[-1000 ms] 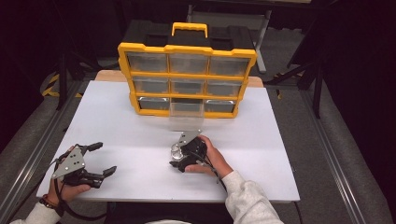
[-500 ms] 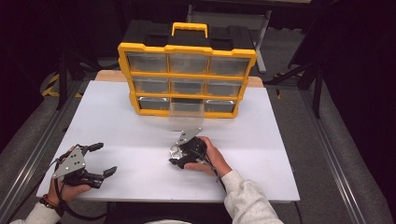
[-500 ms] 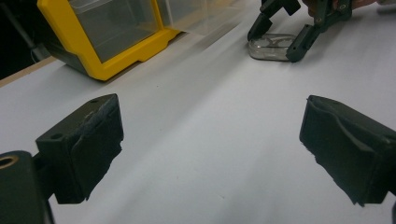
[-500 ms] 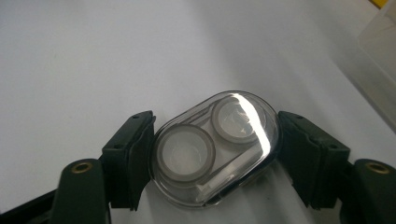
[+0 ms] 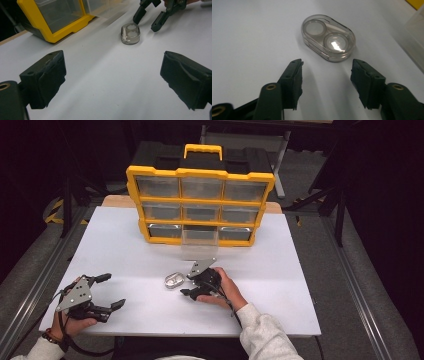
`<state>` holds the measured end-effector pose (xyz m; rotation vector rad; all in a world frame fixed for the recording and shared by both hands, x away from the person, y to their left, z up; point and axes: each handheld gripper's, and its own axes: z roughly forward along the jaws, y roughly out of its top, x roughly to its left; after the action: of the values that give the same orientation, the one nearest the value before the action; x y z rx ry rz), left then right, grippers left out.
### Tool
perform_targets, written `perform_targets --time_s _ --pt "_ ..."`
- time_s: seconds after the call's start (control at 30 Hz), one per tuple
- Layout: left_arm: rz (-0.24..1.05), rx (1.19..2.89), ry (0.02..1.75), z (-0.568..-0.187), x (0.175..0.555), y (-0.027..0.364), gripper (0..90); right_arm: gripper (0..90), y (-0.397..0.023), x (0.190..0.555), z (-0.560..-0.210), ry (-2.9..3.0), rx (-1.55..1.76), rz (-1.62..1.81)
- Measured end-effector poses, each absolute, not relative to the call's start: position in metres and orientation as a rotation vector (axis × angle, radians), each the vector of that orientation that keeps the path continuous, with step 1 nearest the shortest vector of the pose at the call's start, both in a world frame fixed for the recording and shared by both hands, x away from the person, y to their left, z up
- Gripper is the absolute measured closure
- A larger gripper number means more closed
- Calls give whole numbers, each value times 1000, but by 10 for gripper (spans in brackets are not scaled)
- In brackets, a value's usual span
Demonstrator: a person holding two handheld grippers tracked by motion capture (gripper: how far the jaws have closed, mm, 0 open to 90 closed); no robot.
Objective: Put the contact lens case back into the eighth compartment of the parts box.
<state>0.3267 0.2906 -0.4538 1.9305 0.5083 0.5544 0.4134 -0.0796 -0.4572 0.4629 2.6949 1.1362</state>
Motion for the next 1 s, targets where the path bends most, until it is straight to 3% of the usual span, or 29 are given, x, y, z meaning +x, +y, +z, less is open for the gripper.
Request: perform_targets --time_s 0.1,0.23,0.53,0.7,0.77,1.0 --pt "555 1935 506 -454 327 290 74 332 -77 414 -455 2679 463 1155" --pt "549 1935 507 -454 327 290 74 243 -63 420 -453 2675 455 1152" --pt "542 1933 507 -455 327 290 74 201 -34 436 -457 2749 323 1010" --pt "535 1936 502 -455 328 290 74 260 -28 444 -457 2791 309 1033" --pt "535 1941 500 -455 328 290 74 349 -28 447 -456 2832 302 1054" --pt "530 1936 502 -455 327 290 74 365 -29 442 -454 2824 296 1013"
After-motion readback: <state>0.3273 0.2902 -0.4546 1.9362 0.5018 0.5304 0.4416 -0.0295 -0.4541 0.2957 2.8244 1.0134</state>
